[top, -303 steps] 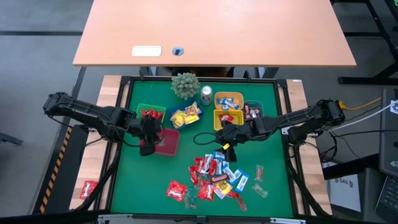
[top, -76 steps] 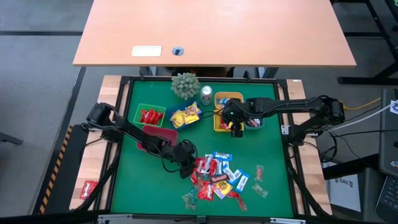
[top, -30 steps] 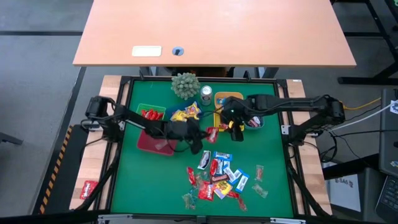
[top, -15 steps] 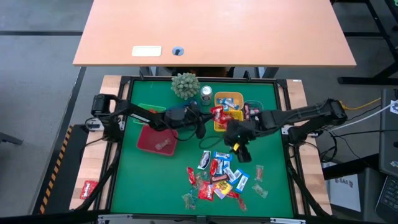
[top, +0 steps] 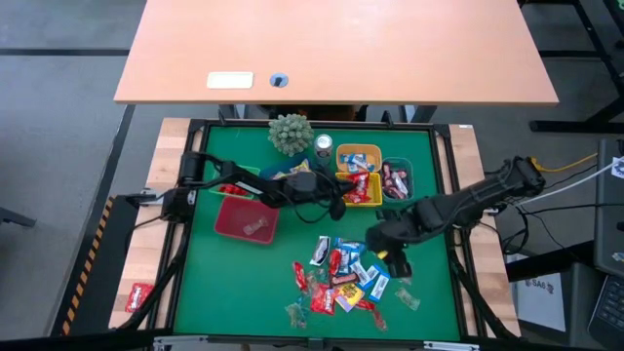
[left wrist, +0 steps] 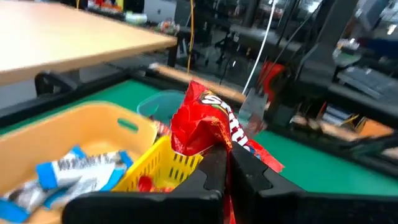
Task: Sort candy
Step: Put the red candy pack into the yellow bin, then put the transparent orange candy pack into the red bin
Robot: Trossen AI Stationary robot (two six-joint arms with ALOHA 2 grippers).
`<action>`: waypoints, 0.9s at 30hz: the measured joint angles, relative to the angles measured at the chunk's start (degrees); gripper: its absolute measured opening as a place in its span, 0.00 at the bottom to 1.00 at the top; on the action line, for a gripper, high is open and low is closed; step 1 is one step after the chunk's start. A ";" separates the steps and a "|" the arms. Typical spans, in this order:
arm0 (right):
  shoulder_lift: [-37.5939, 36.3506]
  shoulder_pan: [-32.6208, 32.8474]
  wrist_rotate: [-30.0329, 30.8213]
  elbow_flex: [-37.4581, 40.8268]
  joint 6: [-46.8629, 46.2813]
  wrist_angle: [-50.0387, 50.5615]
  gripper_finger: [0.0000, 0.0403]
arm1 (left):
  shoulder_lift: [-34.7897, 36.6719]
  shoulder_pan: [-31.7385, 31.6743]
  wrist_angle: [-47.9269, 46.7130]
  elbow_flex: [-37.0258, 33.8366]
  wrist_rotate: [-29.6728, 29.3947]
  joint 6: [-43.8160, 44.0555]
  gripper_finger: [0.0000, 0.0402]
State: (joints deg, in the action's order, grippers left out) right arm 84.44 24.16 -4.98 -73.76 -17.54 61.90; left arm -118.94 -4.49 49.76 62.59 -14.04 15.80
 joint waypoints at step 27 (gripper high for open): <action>0.00 11.08 3.42 10.13 -3.79 2.65 0.49 | 12.16 1.80 -14.45 0.15 -1.53 -15.44 0.31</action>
State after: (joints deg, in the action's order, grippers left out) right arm 84.44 35.24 -1.56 -63.64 -21.33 64.55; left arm -106.78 -2.69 35.31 62.75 -15.58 0.36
